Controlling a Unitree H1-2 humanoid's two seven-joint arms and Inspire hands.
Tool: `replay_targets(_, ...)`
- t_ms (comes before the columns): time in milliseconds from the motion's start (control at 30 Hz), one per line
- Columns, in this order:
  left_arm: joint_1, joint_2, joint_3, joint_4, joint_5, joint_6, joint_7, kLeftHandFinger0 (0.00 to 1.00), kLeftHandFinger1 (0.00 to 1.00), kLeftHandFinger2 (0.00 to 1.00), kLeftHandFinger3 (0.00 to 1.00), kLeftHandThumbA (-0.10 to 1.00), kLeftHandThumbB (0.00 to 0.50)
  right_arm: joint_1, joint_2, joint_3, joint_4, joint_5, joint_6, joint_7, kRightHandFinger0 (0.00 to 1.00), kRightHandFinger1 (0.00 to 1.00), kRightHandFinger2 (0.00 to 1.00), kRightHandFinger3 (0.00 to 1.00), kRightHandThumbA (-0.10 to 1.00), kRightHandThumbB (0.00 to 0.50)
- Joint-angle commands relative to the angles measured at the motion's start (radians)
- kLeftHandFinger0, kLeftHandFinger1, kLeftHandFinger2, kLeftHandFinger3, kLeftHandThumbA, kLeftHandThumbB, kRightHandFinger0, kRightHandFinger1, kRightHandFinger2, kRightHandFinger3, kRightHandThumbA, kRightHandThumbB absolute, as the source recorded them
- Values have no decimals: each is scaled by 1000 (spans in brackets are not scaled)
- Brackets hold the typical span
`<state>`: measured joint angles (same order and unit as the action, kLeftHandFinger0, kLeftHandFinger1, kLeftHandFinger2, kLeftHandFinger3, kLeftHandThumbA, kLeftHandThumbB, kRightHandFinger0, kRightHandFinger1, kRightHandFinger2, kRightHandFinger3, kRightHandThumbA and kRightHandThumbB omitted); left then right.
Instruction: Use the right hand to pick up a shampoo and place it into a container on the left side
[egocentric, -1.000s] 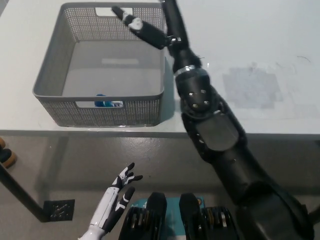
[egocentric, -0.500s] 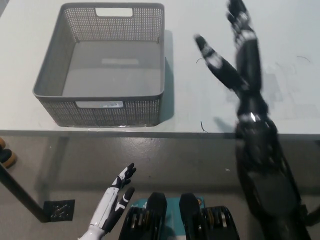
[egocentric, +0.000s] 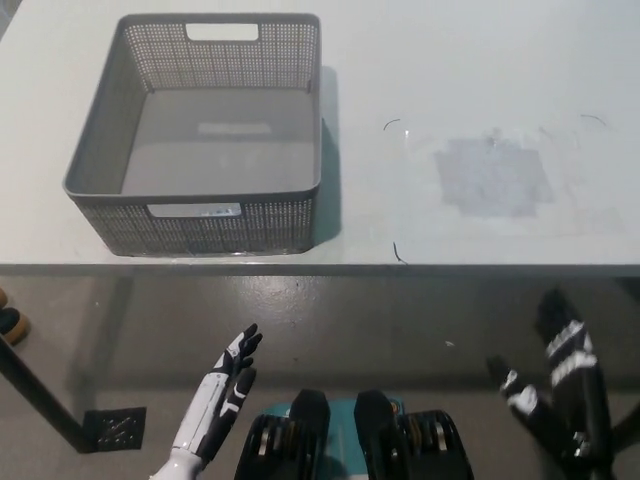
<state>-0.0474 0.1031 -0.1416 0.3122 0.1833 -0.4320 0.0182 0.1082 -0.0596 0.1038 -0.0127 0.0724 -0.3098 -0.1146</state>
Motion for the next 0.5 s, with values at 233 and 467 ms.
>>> replay_targets(233,-9,-3,14,-6,-24,-38,18,1000,1000,1000,1000,1000,212,-15,16,17,147,133,-82,170,1000,1000,1000,1000,932,352)
replay_targets(467,-13,-4,23,-7,-13,-38,17,1000,1000,1000,1000,1000,193,-57,24,9,208,123,-87,189,1000,1000,1000,1000,962,364)
